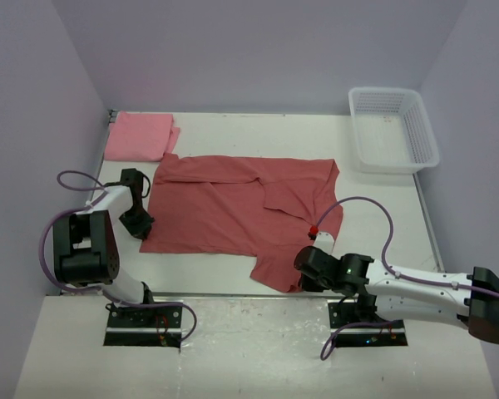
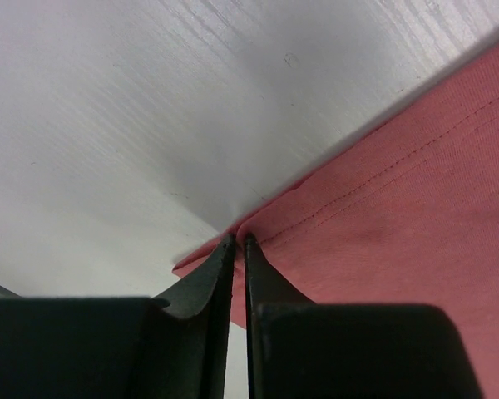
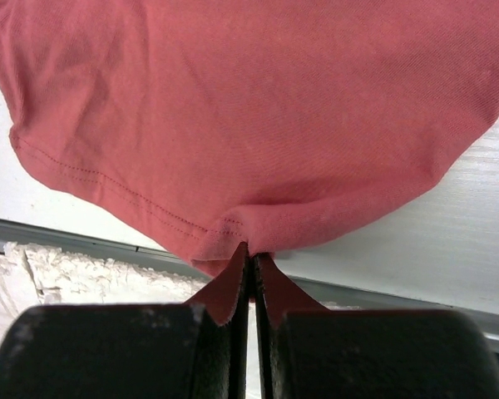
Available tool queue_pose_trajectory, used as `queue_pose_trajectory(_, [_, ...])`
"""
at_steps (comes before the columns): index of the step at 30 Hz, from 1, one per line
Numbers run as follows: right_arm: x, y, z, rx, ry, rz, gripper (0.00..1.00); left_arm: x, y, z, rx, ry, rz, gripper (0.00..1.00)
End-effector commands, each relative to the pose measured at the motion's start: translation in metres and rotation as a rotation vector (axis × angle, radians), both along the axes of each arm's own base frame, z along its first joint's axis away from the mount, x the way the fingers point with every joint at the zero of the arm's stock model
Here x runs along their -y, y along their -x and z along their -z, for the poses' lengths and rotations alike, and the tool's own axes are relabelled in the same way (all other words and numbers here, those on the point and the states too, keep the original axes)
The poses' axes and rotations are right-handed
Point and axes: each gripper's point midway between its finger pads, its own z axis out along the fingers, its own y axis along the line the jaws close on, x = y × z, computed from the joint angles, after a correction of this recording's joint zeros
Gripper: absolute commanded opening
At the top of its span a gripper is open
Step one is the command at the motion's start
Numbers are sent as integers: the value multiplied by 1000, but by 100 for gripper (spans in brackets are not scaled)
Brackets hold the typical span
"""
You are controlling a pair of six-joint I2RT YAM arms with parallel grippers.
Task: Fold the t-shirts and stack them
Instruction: Grap the side of the flattened tshirt closest away from the robot with both arms
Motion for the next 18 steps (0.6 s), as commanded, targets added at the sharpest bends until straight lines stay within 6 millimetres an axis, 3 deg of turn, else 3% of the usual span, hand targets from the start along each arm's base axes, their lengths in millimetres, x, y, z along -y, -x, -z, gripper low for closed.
queue_pose_trajectory(1, [-2, -1, 0, 1, -7, 17, 0, -4, 6, 28, -22, 16, -12, 8])
queue_pose_trajectory(5, [-3, 0, 1, -3, -5, 15, 0, -5, 6, 26, -27, 13, -7, 0])
queue_pose_trajectory(8, [-4, -1, 1, -5, 1, 15, 0, -4, 8, 19, -29, 17, -15, 0])
queue_pose_trajectory(13, [1, -5, -8, 12, 7, 49, 0, 5, 1, -11, 43, 56, -36, 0])
queue_pose_trajectory(18, [15, -18, -31, 84, 75, 97, 0, 9, -4, -46, 109, 64, -19, 0])
